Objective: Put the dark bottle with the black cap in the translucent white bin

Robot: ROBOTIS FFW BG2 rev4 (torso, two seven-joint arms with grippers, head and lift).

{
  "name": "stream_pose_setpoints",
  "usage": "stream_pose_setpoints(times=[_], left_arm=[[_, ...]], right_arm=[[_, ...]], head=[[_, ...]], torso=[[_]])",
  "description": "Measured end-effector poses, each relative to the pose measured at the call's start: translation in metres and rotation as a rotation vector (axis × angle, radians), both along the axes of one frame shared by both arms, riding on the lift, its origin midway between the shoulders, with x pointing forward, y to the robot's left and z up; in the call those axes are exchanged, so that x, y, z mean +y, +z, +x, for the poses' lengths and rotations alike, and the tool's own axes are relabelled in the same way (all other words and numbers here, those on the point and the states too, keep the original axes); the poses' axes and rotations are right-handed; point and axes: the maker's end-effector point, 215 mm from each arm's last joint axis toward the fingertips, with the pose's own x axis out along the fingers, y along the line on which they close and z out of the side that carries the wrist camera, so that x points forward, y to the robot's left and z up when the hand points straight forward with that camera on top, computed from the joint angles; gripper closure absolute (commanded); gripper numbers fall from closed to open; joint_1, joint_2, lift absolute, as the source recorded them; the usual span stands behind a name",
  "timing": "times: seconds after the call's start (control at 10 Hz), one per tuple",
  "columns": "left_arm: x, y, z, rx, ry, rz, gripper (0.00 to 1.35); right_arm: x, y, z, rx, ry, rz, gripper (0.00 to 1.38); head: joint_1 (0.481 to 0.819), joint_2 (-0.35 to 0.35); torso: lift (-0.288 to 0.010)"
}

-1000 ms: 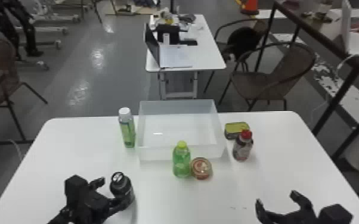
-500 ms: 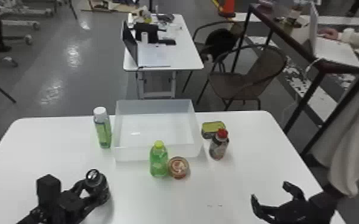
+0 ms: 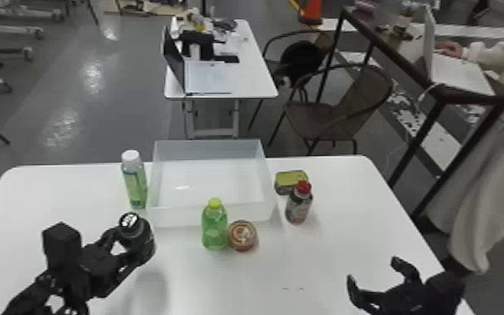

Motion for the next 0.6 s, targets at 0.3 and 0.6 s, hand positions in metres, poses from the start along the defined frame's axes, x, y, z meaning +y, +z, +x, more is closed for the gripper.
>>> stream_pose_setpoints(times=[0.3,0.6], left_arm=[[-0.051,0.057,0.030,-0.077,-0.186,-0.018,0.83],[-0.085,0.061,0.068,-0.052,-0.357,0.061,0.83]], right_arm=[[-0.001,-0.005,-0.001,0.012,-0.005,0.011,0.08],[0.000,-0.008,0.001,0.018,-0.006,0.019,0.08]], head=[[0.695,-0.205],[0.695,-0.230]], torso=[[-0.012],[-0.012]])
